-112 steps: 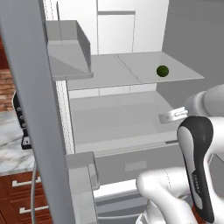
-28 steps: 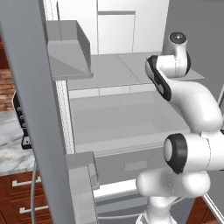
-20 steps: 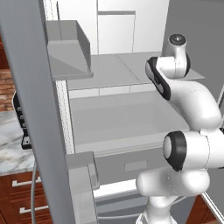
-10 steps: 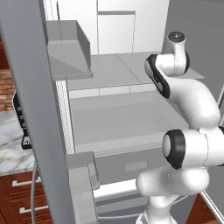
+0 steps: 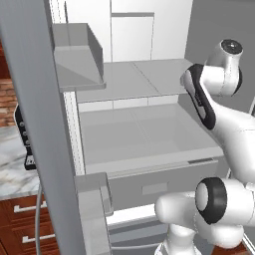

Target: Open the fridge, remove the pear, lime, and steak, and place them on any counter.

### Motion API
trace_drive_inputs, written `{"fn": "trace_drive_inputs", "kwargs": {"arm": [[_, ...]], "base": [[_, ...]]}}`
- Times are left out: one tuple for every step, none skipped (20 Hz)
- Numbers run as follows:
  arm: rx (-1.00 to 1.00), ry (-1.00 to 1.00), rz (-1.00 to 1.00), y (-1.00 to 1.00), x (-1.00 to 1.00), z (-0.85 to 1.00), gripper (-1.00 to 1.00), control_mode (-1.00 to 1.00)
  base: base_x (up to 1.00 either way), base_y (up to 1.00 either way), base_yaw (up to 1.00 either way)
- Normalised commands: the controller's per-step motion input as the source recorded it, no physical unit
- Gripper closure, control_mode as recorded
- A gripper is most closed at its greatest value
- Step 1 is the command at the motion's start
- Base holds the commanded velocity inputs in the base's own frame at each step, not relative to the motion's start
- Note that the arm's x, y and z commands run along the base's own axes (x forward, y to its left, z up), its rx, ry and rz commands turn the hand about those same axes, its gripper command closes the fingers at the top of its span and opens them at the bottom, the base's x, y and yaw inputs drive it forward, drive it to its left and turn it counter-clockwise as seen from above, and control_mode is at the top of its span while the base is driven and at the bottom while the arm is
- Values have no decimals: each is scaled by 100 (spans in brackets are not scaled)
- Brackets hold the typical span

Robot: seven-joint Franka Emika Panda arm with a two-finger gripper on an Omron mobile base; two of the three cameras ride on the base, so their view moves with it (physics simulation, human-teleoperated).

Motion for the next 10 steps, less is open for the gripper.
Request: {"fn": "trace_drive_inputs", "kwargs": {"arm": [[-9,-1,27,0,-100,43,100,-100],[-12,0,27,0,-100,44,100,-100],[-12,0,27,0,-100,44,100,-100],[-12,0,26,4,-100,39,100,-100],[-13,0,26,11,-100,32,100,-100],[-11,0,25,23,-100,25,100,-100],[-9,0,21,30,-100,21,100,-100],[-7,0,17,44,-100,21,100,-100],[-5,0,11,46,-100,15,100,-100],[-4,0,5,39,-100,11,100,-100]], "base": [[0,0,0],[0,0,0],[0,0,0],[0,0,0],[0,0,0],[0,0,0],[0,0,0],[0,0,0],[0,0,0],[0,0,0]]}}
